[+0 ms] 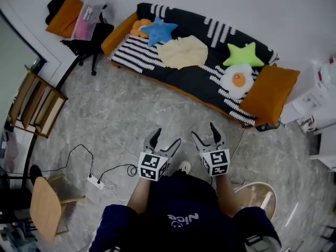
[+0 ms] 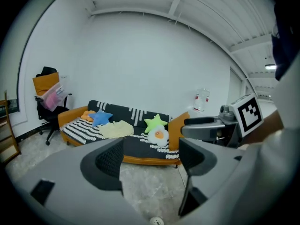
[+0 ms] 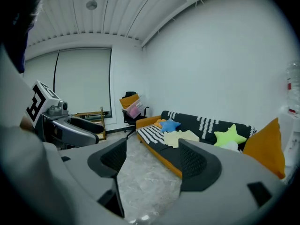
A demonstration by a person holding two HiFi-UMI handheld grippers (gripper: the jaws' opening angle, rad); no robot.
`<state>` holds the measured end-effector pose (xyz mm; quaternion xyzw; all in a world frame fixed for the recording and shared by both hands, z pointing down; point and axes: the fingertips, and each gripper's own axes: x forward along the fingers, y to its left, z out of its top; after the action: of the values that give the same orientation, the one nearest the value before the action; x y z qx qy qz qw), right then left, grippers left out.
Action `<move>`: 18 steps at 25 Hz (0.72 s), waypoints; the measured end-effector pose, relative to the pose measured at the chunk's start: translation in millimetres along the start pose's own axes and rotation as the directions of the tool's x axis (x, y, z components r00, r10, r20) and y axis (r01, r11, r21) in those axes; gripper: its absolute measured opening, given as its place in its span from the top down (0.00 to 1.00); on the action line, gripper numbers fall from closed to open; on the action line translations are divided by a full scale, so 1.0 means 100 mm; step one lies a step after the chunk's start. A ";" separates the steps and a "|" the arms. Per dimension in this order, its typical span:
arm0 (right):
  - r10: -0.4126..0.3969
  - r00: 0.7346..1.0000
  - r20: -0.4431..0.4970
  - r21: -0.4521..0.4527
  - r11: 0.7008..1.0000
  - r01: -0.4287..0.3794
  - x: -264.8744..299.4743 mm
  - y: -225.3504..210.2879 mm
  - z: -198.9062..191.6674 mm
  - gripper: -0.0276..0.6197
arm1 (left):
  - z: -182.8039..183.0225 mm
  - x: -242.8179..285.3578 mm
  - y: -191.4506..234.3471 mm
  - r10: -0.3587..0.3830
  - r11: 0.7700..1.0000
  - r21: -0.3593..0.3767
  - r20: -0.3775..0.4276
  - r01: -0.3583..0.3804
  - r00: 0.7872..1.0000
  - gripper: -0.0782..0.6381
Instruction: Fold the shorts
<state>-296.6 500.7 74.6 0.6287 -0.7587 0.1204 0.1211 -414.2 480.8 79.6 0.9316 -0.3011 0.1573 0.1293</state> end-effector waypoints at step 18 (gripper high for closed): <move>-0.050 0.997 -0.052 0.018 0.999 0.051 -0.01 -0.58 -0.16 0.45 | 0.06 0.59 -0.04 -0.003 1.000 0.008 -0.047 0.004 0.999 0.49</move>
<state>-238.9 496.5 90.7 0.6456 -0.7378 0.1409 0.1374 -365.5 451.5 95.1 0.9287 -0.2956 0.1802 0.1329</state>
